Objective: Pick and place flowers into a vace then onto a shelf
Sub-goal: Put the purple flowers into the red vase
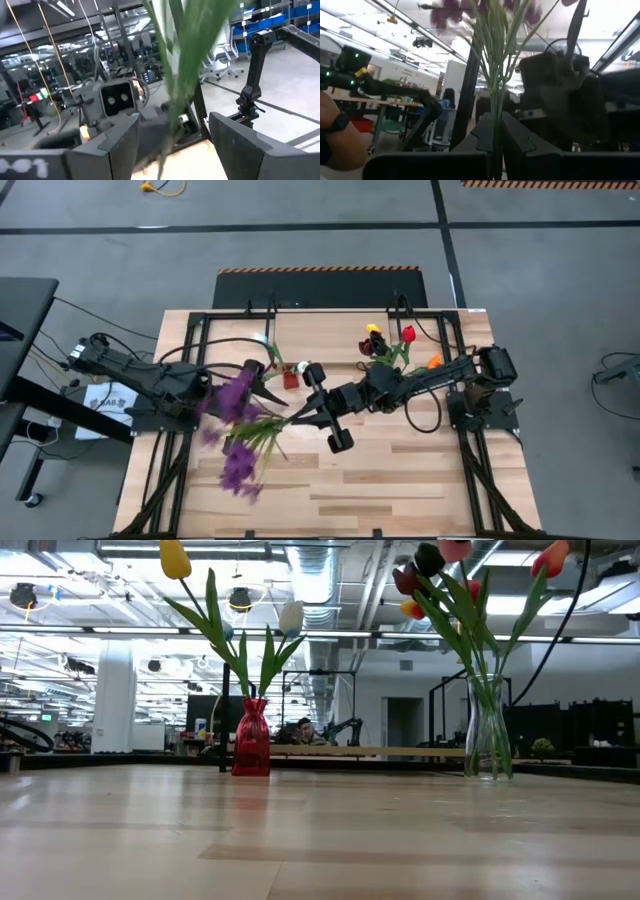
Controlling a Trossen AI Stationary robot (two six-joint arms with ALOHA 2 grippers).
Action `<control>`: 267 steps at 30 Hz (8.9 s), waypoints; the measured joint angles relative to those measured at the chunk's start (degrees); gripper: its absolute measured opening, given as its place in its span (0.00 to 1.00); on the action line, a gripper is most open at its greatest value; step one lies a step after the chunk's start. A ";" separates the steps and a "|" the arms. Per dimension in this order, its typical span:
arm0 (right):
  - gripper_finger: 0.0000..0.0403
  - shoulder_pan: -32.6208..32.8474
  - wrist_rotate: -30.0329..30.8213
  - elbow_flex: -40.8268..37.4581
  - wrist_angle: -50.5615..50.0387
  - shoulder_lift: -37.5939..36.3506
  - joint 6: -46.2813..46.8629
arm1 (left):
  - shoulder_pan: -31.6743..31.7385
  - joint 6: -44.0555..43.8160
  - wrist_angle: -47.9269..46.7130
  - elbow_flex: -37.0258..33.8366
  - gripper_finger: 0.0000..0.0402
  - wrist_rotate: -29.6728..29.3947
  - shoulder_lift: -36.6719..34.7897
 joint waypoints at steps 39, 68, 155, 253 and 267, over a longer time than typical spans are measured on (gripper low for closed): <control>0.17 -0.66 3.35 -0.06 -6.85 -0.26 0.17 | 0.28 4.04 3.60 0.71 0.02 -2.70 -0.43; 0.01 9.85 21.53 9.71 -71.86 -6.98 12.68 | 0.22 2.32 -25.43 15.54 0.00 -30.04 -8.45; 0.00 45.94 75.15 -48.78 -39.96 -26.97 43.00 | 16.66 -4.91 -1.79 -13.31 0.00 -23.33 -4.36; 0.00 44.83 74.97 -48.78 -39.57 -26.95 45.73 | 57.79 4.68 6.23 -22.77 0.00 55.06 1.79; 0.00 44.83 74.97 -48.78 -39.57 -26.95 45.73 | 57.79 6.35 5.17 -22.77 0.01 53.61 1.79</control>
